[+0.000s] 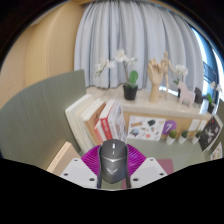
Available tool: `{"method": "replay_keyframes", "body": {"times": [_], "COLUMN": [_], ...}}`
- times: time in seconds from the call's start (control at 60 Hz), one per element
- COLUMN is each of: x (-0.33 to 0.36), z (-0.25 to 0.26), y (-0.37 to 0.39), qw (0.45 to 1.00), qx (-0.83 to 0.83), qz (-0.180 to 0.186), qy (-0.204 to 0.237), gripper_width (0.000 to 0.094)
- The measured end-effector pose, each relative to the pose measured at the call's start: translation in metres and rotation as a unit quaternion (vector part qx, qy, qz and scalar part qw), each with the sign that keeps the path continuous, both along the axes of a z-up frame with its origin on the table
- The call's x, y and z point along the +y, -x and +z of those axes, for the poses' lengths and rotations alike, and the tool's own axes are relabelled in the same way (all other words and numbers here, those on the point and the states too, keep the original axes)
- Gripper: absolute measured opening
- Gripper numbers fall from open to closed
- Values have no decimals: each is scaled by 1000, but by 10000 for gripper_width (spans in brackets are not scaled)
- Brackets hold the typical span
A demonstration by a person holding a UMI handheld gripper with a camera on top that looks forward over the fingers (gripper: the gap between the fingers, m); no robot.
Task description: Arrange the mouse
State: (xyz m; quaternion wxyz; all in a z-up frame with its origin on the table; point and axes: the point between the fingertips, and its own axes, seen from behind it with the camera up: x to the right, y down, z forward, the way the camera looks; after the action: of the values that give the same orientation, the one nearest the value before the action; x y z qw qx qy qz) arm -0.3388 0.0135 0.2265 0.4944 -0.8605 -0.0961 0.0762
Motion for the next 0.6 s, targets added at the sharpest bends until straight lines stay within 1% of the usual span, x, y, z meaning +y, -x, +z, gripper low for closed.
{"method": "replay_keyframes", "body": {"times": [0.067, 0.133, 0.183, 0.25, 0.333, 0.4, 0.5, 0.6], "x": [11, 23, 32, 44, 55, 58, 59, 55], "z": [48, 80, 90, 85, 52, 4, -72, -144], "y": [-31, -61, -85, -117, -153, -180, -197, -198], "qw": [999, 997, 996, 996, 996, 996, 996, 993], "qx": [-5, 2, 4, 10, 10, -11, -23, -20], "qz": [-10, -22, -34, -49, -67, -81, -85, -80], "qy": [-39, -67, -78, -80, -59, -23, 33, 79], "gripper_width": [330, 329, 329, 328, 327, 327, 327, 325]}}
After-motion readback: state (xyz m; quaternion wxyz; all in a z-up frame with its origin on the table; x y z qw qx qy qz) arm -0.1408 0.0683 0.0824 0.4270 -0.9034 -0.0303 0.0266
